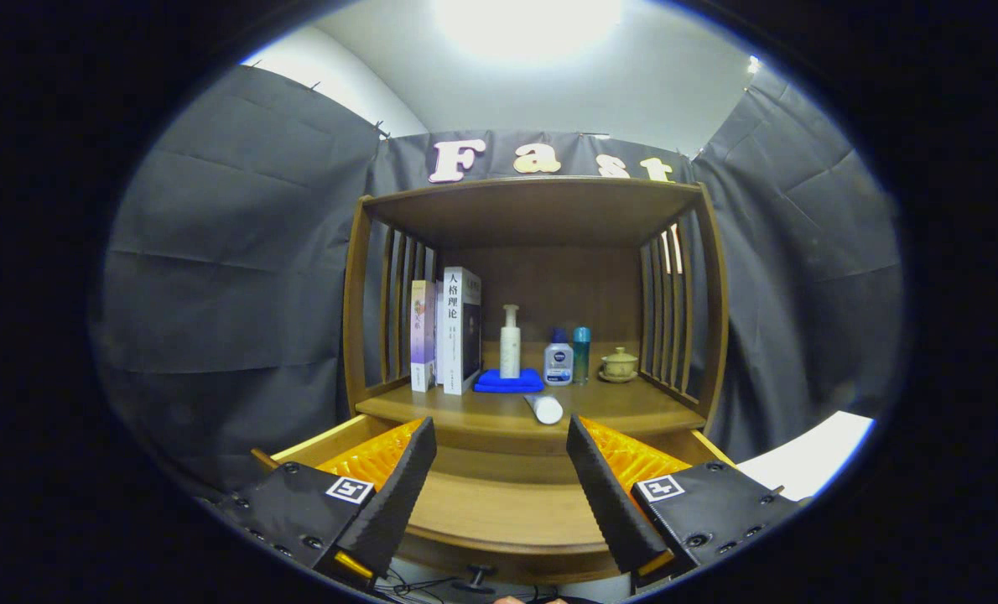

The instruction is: Pull open the drawer, take out the items inside it, and place them on the countertop above the cabinet.

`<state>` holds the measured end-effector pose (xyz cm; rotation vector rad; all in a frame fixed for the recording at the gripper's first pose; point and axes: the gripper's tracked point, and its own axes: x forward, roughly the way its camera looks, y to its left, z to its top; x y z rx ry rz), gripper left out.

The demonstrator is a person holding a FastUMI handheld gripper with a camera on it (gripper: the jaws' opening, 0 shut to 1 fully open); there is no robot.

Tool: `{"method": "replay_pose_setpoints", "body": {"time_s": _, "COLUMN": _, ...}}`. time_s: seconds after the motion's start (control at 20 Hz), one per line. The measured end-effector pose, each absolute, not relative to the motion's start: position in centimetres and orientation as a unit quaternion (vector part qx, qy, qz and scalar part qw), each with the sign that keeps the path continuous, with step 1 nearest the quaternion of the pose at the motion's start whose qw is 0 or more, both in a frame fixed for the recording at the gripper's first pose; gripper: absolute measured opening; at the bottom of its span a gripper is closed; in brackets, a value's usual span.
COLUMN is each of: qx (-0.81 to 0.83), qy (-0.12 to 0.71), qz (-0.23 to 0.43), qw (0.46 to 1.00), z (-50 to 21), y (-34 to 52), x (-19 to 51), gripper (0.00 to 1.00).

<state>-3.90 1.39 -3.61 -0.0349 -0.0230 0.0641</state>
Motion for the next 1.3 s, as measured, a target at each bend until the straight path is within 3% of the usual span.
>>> {"method": "replay_pose_setpoints", "body": {"time_s": 0.35, "qx": -0.022, "qy": -0.011, "qz": -0.015, "qw": 1.0, "z": -6.4, "y": 0.3, "x": -6.4, "gripper": 0.98}}
{"method": "replay_pose_setpoints", "body": {"time_s": 0.95, "qx": -0.013, "qy": 0.051, "qz": -0.018, "qw": 0.998, "z": -12.6, "y": 0.5, "x": -6.5, "gripper": 0.98}}
{"method": "replay_pose_setpoints", "body": {"time_s": 1.3, "qx": 0.003, "qy": 0.045, "qz": -0.011, "qw": 0.999, "z": -13.6, "y": 2.0, "x": -7.4, "gripper": 0.97}}
